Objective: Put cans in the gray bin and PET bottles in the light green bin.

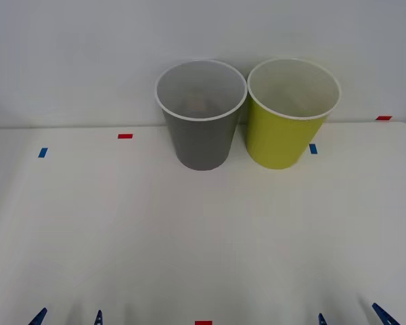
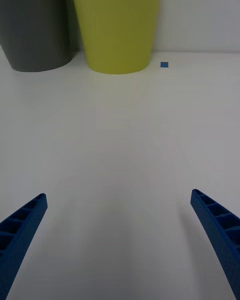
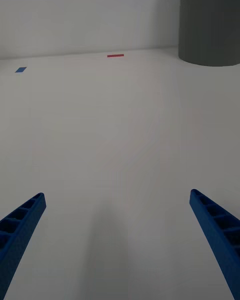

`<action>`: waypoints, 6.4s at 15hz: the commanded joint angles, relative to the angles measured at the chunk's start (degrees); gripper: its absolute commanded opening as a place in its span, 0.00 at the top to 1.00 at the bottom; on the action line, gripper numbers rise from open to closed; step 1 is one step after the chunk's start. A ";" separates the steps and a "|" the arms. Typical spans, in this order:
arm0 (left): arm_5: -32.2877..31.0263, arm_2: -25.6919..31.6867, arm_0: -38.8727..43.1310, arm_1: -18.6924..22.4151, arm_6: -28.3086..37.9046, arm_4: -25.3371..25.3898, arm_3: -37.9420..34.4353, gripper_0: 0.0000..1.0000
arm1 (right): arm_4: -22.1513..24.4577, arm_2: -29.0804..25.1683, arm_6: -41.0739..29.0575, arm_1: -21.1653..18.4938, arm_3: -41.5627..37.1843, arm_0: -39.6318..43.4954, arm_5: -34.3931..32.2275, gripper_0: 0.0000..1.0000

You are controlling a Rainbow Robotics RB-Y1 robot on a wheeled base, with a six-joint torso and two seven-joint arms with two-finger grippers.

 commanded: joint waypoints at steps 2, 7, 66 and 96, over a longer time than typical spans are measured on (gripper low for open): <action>0.00 0.00 0.00 0.00 0.00 0.00 0.00 0.00 | 0.00 0.00 0.00 0.00 0.00 0.00 0.00 0.00; 0.00 0.00 0.00 0.00 0.00 0.00 0.00 0.00 | 0.00 0.00 0.00 0.00 0.00 0.00 0.00 0.00; 0.00 0.00 0.00 0.00 0.00 0.00 0.00 0.00 | 0.00 0.00 0.00 0.00 0.00 0.00 0.00 0.00; 0.00 0.00 0.00 0.00 0.00 0.00 0.00 0.00 | 0.00 0.00 0.00 0.00 0.00 0.00 0.00 0.00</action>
